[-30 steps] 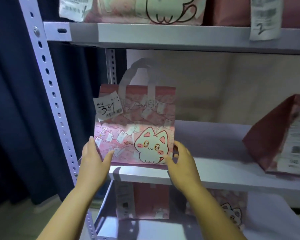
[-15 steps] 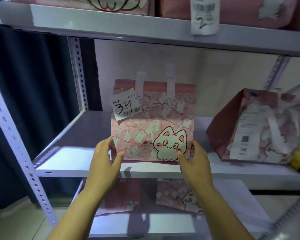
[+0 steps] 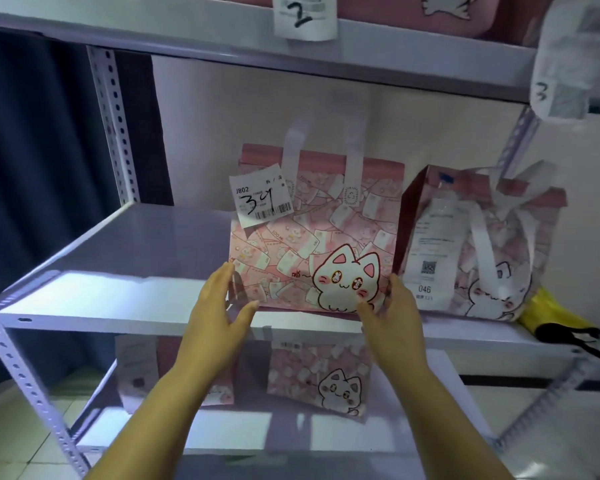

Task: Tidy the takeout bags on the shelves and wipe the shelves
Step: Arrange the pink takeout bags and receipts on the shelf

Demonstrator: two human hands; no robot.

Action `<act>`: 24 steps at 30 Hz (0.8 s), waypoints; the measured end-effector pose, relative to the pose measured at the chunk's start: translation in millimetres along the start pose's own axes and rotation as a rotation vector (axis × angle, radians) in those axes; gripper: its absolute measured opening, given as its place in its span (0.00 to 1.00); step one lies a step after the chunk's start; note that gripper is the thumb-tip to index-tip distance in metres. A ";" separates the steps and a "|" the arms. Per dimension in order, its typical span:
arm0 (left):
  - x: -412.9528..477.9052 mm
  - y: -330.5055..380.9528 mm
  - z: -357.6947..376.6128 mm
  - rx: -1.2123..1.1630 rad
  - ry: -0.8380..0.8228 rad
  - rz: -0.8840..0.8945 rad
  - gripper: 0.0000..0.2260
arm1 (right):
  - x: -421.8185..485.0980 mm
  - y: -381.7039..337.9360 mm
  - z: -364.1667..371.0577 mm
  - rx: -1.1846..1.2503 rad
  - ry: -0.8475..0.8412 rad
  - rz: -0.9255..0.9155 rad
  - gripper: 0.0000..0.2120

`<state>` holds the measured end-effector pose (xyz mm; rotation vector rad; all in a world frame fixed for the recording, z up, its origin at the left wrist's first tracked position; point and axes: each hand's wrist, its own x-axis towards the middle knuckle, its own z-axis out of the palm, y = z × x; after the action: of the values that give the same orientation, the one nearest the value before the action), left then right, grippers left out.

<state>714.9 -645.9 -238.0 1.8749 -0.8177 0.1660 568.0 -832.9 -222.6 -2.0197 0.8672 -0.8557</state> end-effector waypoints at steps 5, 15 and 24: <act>-6.2 2.7 4.2 0.031 0.037 -0.023 0.28 | -5.9 7.1 -13.4 0.012 0.069 -0.054 0.24; -46.9 -2.9 -11.9 0.044 0.055 -0.050 0.16 | -52.7 7.3 -19.2 0.138 0.085 -0.102 0.10; -115.9 -34.2 -58.3 -0.017 -0.034 -0.140 0.12 | -119.5 11.7 17.3 0.065 -0.081 -0.011 0.04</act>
<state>662.0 -534.7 -291.1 1.9159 -0.7056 0.0397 513.3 -737.1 -273.1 -1.9904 0.7744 -0.7926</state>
